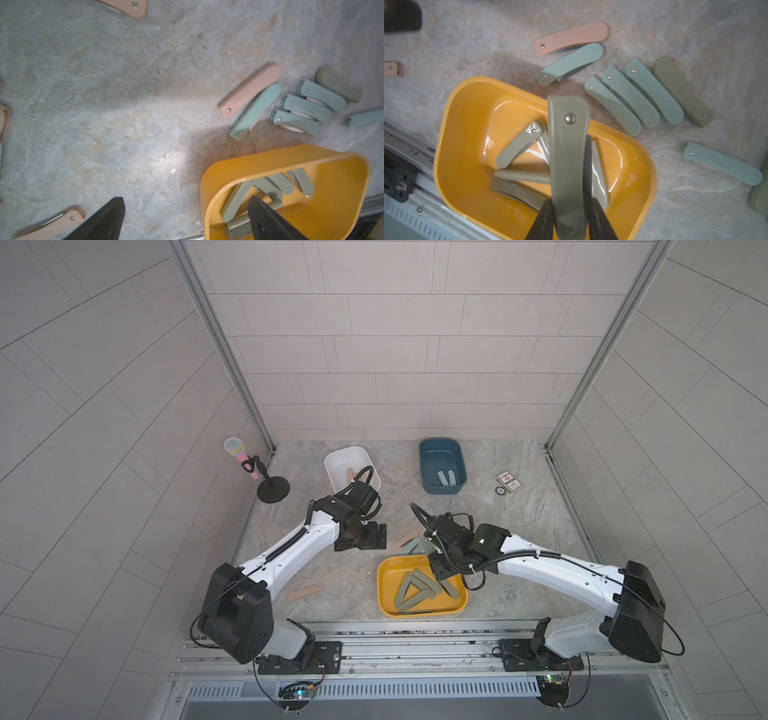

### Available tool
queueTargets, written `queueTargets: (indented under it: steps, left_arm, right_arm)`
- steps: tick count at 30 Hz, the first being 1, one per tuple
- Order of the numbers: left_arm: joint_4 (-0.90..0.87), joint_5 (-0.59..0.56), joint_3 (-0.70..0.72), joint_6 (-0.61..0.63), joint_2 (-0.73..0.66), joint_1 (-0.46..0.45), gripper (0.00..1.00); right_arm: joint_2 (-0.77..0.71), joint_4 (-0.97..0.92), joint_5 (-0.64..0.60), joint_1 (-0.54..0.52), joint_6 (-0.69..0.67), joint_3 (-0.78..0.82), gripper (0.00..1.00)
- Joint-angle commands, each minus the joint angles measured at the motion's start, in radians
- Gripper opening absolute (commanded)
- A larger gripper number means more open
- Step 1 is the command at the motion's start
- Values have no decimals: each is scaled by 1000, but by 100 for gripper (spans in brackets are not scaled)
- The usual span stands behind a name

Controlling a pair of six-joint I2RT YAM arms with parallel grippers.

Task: Place the fruit knives into the storage box by color
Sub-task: Place the fruit knife in the storage box.

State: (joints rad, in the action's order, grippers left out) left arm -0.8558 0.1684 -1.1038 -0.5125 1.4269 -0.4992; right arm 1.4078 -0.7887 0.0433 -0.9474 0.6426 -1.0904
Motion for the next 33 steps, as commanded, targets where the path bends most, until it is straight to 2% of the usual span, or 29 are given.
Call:
queueTargets:
  steps: [1, 8, 12, 16, 18, 19, 20, 24, 30, 33]
  left_arm:
    - [17, 29, 55, -33, -5, 1, 100]
    - [14, -22, 96, -50, -28, 0, 100]
    - [12, -45, 100, -53, 6, 2, 100]
    - [13, -117, 74, -56, 35, 36, 100]
    - [22, -138, 30, -49, 74, 77, 100]
    - [21, -149, -2, -45, 105, 98, 100]
    - [25, -154, -31, -41, 143, 119, 99]
    - [39, -159, -136, -44, 283, 166, 90]
    - [61, -185, -256, -63, 451, 222, 82]
    - [69, -197, -280, -67, 492, 243, 82]
  right_arm:
    - [42, 10, -27, -36, 57, 41, 20]
    - [132, 108, -19, -87, 61, 87, 24]
    - [154, 131, -12, -90, 46, 83, 34]
    - [88, 153, -18, -99, 7, 84, 51]
    - [45, 172, -28, -99, -27, 78, 62]
    - [26, 182, -31, -98, -50, 71, 70]
    - [11, 190, -35, -96, -75, 61, 79]
    - [-6, 194, -72, -74, -162, 21, 100]
    - [48, 232, 54, 68, -272, -21, 100]
    - [104, 218, 95, 97, -306, -80, 100]
